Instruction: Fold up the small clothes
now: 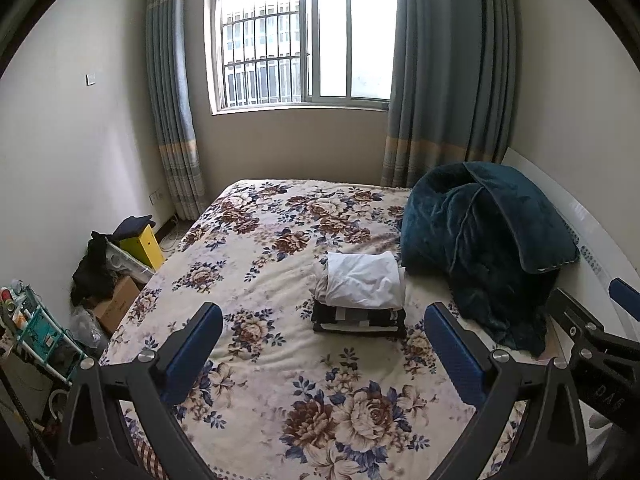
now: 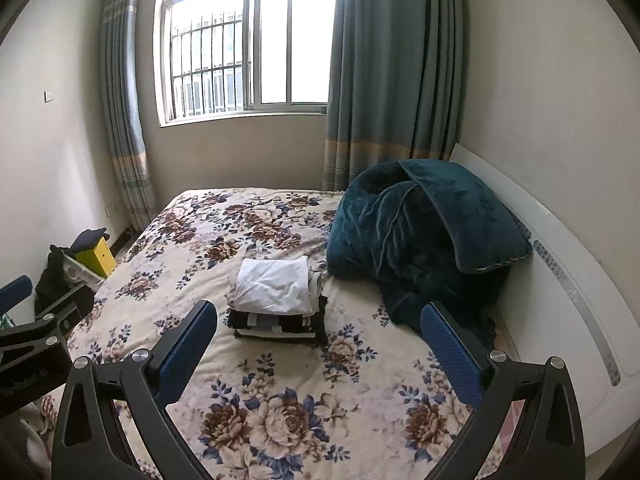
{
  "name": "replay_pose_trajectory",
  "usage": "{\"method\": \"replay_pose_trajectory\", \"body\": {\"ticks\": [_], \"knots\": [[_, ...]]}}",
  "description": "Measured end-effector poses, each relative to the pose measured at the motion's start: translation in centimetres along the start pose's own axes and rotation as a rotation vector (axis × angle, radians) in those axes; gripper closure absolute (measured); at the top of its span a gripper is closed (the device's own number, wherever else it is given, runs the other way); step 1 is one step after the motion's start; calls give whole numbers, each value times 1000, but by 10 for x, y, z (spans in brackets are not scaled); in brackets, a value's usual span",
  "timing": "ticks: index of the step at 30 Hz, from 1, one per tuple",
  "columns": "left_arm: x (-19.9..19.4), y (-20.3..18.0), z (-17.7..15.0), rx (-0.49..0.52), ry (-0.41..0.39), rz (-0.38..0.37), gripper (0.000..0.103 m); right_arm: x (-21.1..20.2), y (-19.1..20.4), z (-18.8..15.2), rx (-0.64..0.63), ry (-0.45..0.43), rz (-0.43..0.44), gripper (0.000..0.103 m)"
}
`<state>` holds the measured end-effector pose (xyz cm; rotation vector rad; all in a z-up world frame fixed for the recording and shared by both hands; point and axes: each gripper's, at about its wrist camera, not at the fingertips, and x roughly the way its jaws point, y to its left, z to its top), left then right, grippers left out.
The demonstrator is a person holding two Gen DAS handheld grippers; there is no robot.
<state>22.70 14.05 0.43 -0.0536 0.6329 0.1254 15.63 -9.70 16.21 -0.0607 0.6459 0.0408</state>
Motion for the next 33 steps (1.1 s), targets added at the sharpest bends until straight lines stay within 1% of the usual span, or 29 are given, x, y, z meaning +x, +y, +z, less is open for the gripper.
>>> {"method": "replay_pose_trajectory", "body": {"ticks": [15,33], "knots": [[-11,1,-5,-1,-8,8,0,1,3,-1,3,2,7,0],[-8,3,-5,4,0,14,0,0,9,-1,-10,0,1,0]]}}
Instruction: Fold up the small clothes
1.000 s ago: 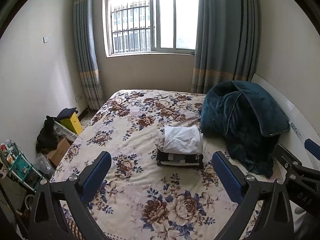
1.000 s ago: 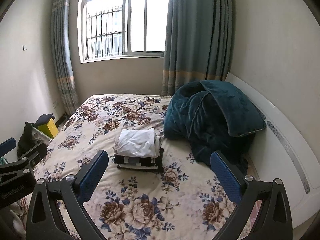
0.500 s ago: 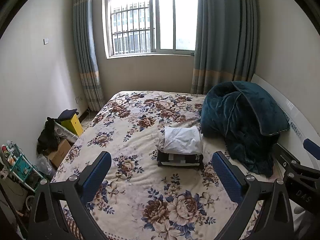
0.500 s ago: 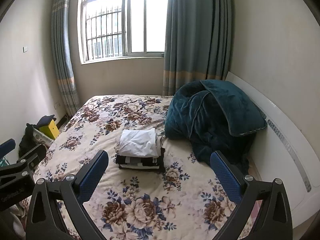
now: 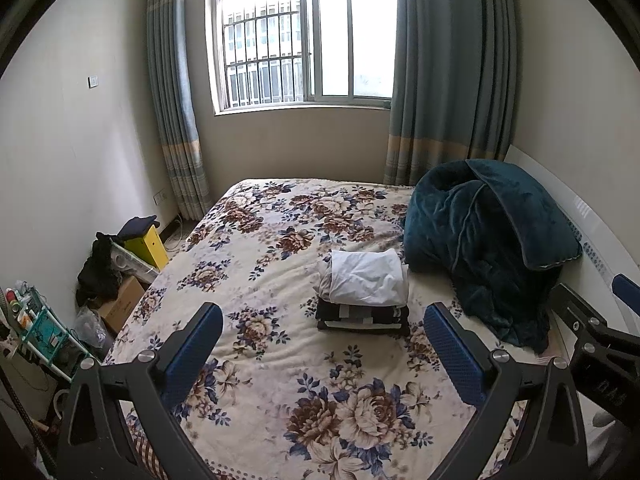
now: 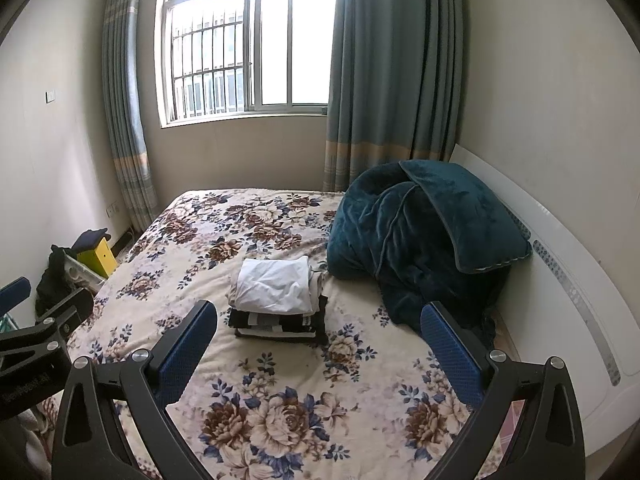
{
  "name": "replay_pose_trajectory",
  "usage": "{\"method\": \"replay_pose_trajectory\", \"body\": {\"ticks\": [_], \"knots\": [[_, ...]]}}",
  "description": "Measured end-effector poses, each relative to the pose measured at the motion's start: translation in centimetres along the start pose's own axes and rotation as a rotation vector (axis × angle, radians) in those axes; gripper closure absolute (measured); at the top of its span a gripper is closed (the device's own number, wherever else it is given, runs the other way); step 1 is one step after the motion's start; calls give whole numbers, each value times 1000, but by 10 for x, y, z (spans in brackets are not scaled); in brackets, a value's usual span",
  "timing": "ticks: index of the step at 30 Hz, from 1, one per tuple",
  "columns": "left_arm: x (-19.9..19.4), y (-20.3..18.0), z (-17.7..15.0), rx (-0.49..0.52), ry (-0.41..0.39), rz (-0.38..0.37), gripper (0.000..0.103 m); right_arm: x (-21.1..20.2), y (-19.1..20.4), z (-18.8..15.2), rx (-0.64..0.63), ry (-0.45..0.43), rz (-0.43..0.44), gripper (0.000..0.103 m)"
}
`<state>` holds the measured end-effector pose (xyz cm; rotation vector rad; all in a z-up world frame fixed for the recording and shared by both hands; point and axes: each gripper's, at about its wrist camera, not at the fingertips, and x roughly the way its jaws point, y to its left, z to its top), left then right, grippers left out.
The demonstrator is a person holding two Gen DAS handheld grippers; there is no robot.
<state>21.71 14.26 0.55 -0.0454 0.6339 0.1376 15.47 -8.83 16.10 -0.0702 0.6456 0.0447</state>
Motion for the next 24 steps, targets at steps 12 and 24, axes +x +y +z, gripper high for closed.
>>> {"method": "replay_pose_trajectory", "body": {"ticks": [12,24], "knots": [[0,-1,-5,2,-1,14,0,-2,3,-4,13,-4,-13,0],[2,2,-3,3,0,17,0,-2,-2,-7,22,-10,-22,0]]}}
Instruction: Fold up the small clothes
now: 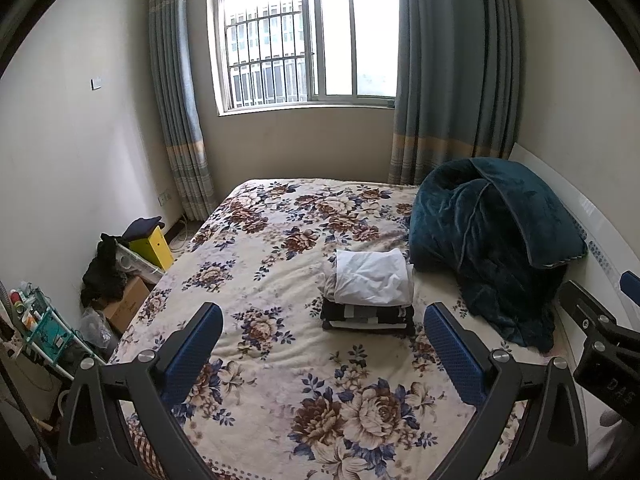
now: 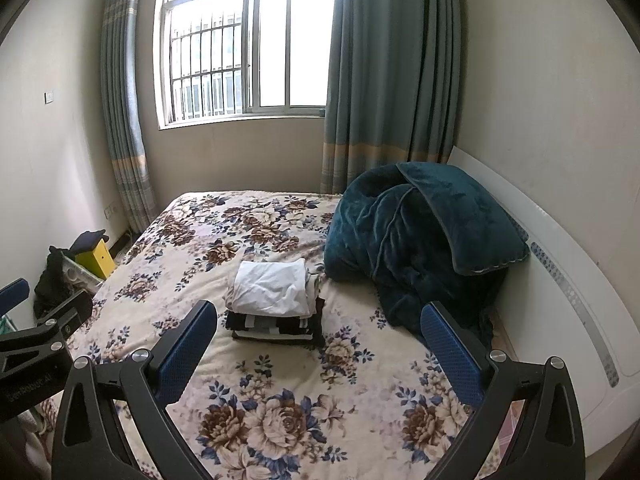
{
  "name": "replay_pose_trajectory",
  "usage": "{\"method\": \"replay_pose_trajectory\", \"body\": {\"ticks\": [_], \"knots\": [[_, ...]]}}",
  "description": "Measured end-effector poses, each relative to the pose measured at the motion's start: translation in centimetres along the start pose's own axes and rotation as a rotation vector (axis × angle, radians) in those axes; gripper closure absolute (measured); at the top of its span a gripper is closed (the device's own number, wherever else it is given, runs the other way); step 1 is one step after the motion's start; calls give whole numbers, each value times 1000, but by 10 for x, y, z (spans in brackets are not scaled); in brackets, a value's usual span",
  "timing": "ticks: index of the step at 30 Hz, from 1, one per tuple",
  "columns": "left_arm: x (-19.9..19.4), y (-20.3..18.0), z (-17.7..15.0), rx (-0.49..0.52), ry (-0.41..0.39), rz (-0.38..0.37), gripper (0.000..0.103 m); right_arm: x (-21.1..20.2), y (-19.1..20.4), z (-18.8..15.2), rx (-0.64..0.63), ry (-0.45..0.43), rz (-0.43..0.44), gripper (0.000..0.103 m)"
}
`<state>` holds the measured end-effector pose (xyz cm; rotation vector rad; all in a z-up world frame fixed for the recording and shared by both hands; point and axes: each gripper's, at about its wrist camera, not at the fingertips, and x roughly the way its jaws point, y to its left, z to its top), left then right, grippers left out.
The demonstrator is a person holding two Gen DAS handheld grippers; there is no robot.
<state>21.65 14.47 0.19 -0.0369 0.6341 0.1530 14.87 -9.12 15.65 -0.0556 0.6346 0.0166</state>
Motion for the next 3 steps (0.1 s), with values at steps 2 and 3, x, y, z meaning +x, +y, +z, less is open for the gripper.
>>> {"method": "replay_pose_trajectory", "body": {"ticks": [2,3], "knots": [[1,1,0,1,1,-3,0,-1,0,0,0,1,-1,0],[2,1,1,2,2,-5,0,-1,0,-1,0,0,-1,0]]}}
